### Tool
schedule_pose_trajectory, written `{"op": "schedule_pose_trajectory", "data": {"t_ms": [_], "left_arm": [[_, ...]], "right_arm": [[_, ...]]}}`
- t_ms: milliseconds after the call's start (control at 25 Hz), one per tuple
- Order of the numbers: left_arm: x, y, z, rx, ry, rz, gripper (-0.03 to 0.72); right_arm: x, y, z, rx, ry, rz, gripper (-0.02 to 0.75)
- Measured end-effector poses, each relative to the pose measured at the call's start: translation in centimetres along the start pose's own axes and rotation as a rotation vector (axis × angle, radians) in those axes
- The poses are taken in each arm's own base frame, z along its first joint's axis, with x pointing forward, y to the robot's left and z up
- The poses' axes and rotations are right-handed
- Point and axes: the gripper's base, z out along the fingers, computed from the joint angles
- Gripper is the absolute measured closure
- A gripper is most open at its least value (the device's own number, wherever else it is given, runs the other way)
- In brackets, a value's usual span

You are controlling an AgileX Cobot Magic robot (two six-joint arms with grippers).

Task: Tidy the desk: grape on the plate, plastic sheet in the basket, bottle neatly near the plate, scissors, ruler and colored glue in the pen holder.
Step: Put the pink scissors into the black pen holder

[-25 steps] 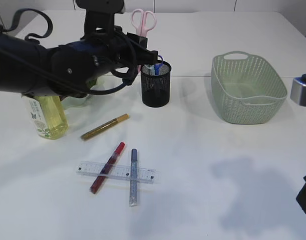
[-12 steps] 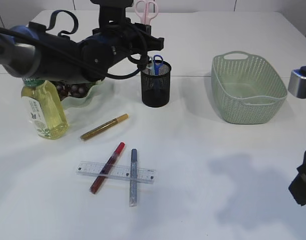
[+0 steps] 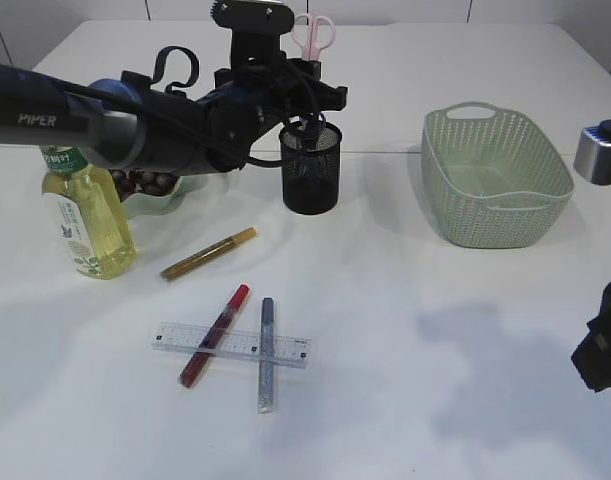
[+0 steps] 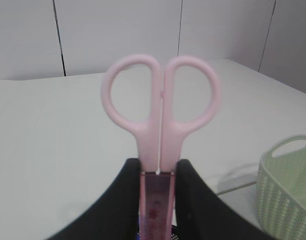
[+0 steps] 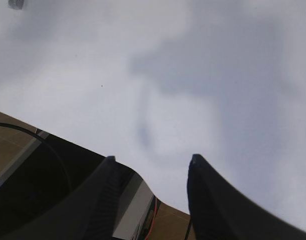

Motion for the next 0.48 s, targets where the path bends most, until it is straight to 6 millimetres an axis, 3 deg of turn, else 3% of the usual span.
{"op": "schedule_pose_trajectory", "data": {"t_ms": [480], "left_arm": [[2.6,0.1,1.0,-0.011,0.014,-0.007,0.546]], "right_arm": [[-0.2,-0.1,0.0,0.016,-0.024,-0.008,0.374]]}}
